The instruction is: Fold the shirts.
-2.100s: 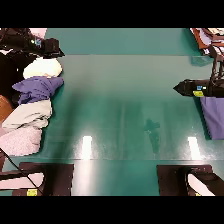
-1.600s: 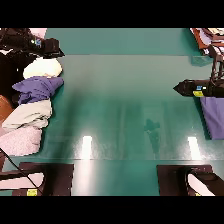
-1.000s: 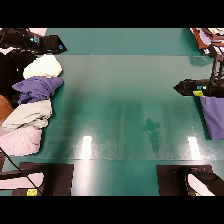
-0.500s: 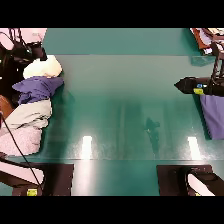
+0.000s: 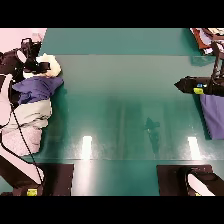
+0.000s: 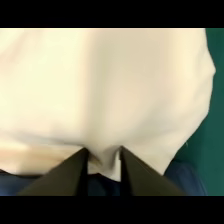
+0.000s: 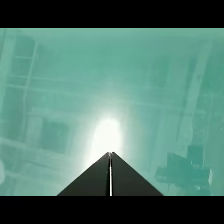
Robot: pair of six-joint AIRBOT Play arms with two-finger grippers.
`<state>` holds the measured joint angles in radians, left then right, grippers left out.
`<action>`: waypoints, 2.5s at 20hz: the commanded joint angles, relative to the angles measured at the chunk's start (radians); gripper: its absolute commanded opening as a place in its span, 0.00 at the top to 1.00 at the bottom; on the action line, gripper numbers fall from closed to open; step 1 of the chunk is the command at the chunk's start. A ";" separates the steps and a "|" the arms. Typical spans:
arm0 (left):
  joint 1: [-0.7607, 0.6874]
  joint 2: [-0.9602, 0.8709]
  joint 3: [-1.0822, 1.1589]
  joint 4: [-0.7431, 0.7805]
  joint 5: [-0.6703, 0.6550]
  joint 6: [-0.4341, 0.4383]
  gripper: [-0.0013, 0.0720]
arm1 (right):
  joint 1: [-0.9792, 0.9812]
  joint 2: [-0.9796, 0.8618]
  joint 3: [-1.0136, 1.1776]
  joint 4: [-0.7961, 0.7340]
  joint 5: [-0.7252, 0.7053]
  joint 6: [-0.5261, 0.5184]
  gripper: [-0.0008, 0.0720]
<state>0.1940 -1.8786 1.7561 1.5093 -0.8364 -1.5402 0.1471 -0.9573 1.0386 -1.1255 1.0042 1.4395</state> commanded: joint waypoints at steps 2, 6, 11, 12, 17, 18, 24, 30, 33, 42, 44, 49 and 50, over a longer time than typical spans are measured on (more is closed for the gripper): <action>0.002 -0.009 0.047 0.001 -0.076 0.002 0.95 | 0.001 0.001 0.001 0.000 0.001 0.000 0.96; -0.008 0.109 0.204 -0.081 -0.127 -0.006 0.95 | 0.000 0.001 0.033 -0.001 -0.039 0.000 0.96; -0.129 0.469 0.311 -0.076 -0.159 0.055 0.95 | -0.023 0.001 0.232 -0.003 -0.127 -0.020 0.96; -0.166 0.533 0.311 -0.076 -0.186 0.056 0.95 | -0.035 0.001 0.268 -0.003 -0.130 -0.020 0.96; -0.434 0.689 0.299 -0.076 -0.303 0.019 0.96 | -0.086 0.001 0.400 -0.001 -0.101 -0.020 0.96; -0.503 0.687 0.275 -0.077 -0.323 -0.010 0.95 | -0.087 0.001 0.411 -0.002 -0.088 -0.020 0.96; -0.904 0.617 -0.117 -0.116 -0.345 -0.061 0.95 | -0.087 0.006 0.415 -0.001 0.008 -0.020 0.96; -0.968 0.512 -0.337 -0.163 -0.257 -0.060 0.28 | -0.087 0.005 0.415 -0.001 0.070 -0.020 0.96; -0.801 0.547 -0.323 -0.154 -0.337 -0.061 0.28 | -0.087 0.005 0.415 -0.001 0.080 -0.020 0.96; -0.308 0.629 -0.546 -0.175 -0.461 -0.047 0.28 | -0.087 0.005 0.412 -0.002 0.077 -0.020 0.96; -0.296 0.629 -0.648 -0.185 -0.431 -0.046 0.28 | -0.087 0.003 0.412 -0.001 0.076 -0.020 0.96; -0.296 0.626 -0.816 -0.307 -0.282 -0.030 0.28 | -0.087 0.003 0.410 -0.002 0.077 -0.020 0.96; -0.296 0.624 -0.838 -0.333 -0.245 -0.026 0.28 | -0.087 0.003 0.410 -0.002 0.077 -0.020 0.96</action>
<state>-0.1116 -1.2518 0.9981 1.2549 -1.1774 -1.5829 0.0605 -0.9543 1.4487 -1.1271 1.0809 1.4193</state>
